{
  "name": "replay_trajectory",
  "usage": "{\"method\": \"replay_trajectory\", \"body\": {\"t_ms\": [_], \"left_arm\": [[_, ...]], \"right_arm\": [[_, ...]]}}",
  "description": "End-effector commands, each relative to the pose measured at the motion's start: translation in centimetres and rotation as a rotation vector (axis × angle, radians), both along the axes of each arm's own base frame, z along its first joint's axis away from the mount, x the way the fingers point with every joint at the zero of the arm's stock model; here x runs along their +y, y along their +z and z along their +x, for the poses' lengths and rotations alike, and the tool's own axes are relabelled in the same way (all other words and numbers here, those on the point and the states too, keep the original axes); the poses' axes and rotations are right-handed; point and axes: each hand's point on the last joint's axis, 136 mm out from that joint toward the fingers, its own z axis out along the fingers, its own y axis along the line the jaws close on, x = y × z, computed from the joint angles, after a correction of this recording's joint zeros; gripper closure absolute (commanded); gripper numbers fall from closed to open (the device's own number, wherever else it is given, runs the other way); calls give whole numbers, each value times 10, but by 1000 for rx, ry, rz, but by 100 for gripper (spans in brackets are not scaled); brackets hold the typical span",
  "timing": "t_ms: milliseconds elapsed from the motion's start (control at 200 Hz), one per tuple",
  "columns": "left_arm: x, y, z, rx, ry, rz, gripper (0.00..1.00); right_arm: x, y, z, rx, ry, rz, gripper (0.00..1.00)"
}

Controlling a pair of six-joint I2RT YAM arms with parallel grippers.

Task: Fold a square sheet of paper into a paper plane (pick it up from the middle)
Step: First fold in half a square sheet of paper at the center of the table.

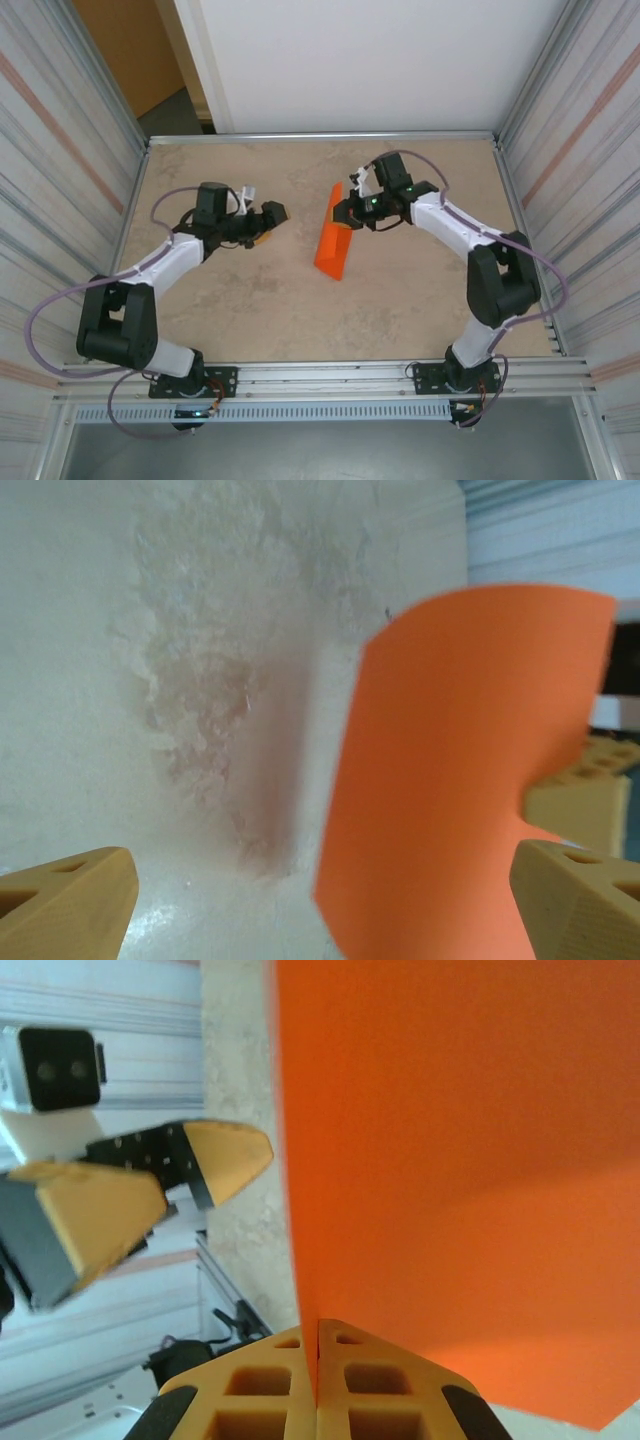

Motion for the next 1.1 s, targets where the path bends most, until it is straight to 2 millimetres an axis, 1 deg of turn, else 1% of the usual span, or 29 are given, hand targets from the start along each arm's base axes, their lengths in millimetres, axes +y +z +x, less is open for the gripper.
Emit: {"method": "replay_trajectory", "body": {"t_ms": [0, 45, 130, 205, 341, 436, 526, 646, 787, 882, 1052, 1098], "left_arm": [[-12, -23, -11, 54, -46, 61, 8], [-19, -31, -14, 75, -62, 77, 10], [-33, -45, -18, 105, -94, 111, 14], [-44, -57, -20, 141, -120, 150, 19], [-62, -72, -22, 174, -155, 200, 27], [-71, -81, -20, 193, -161, 228, 31], [-80, -85, -17, 205, -166, 229, 34], [-92, -88, -16, 206, -179, 240, 35], [-100, -90, -13, 206, -180, 249, 36], [-102, -90, -11, 208, -176, 247, 37], [-108, -87, -11, 197, -182, 217, 37], [-108, -86, -10, 195, -175, 209, 37]], "right_arm": [[15, -17, 10, 34, -3, 77, 100], [13, -32, 8, 60, -4, 59, 100], [8, -54, 7, 90, -10, 44, 100], [2, -68, 7, 109, -17, 32, 100], [-8, -89, 10, 127, -33, 11, 100], [-12, -103, 12, 141, -28, -10, 100], [-17, -113, 13, 153, -28, -28, 100], [-26, -126, 9, 176, -31, -65, 100], [-33, -126, 5, 172, -32, -74, 100], [-34, -118, 4, 154, -26, -60, 100], [-43, -104, -2, 133, -37, -18, 98], [-44, -97, -4, 125, -32, 11, 98]]}}
